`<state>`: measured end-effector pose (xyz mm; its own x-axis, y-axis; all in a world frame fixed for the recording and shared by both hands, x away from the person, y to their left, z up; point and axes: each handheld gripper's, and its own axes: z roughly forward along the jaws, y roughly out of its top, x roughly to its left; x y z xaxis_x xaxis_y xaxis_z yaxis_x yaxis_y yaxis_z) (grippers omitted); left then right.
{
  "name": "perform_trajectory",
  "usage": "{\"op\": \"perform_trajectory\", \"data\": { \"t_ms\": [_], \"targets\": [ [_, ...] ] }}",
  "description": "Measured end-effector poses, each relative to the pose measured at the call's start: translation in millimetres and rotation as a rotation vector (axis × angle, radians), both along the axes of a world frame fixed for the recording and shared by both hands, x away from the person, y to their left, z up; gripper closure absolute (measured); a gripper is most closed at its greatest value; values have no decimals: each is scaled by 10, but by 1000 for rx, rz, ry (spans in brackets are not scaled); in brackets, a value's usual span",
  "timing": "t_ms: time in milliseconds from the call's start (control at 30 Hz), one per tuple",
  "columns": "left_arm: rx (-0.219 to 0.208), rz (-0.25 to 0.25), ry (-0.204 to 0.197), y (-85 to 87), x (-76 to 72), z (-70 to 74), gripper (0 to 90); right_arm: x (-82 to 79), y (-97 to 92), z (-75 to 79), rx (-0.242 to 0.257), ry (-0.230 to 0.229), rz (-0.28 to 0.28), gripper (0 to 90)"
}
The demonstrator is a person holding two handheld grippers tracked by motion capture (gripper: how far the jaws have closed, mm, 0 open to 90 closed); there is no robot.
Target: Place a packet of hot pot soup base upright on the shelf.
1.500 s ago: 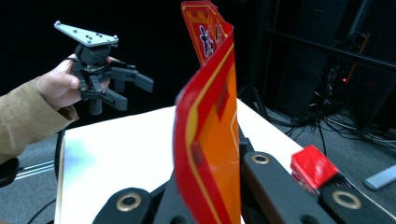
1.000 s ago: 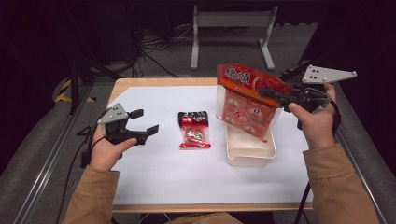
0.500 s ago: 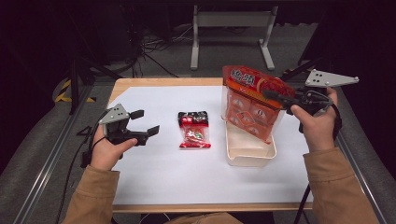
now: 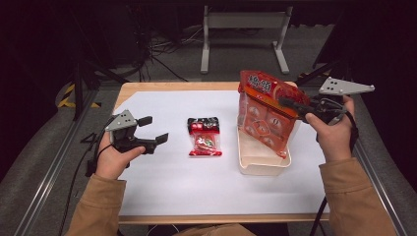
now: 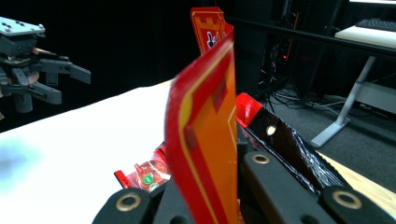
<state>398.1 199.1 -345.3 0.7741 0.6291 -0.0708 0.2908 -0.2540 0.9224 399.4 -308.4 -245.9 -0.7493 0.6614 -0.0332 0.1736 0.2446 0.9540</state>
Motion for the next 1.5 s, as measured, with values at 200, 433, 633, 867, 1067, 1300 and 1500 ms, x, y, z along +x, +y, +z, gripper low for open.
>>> {"op": "perform_trajectory", "data": {
  "t_ms": [200,433,633,867,1067,1300,1500],
  "targets": [
    [0,-1,3,0,4,-11,137,27,5,-108,-5,16,-2,896],
    [3,-2,8,0,6,-18,136,33,-24,-181,8,17,-7,895],
    [9,-5,11,-15,13,-29,135,41,-36,-254,1,32,-11,895],
    [8,-7,18,-22,16,-37,133,38,-57,-305,9,42,-1,894],
    [8,-9,24,-37,20,-47,128,35,-82,-363,12,55,-5,893],
    [13,-11,23,-51,38,-64,118,66,-32,-479,-39,90,-9,893],
    [10,-7,34,-55,47,-80,113,81,-40,-576,-15,98,-13,896]
  ]
}}
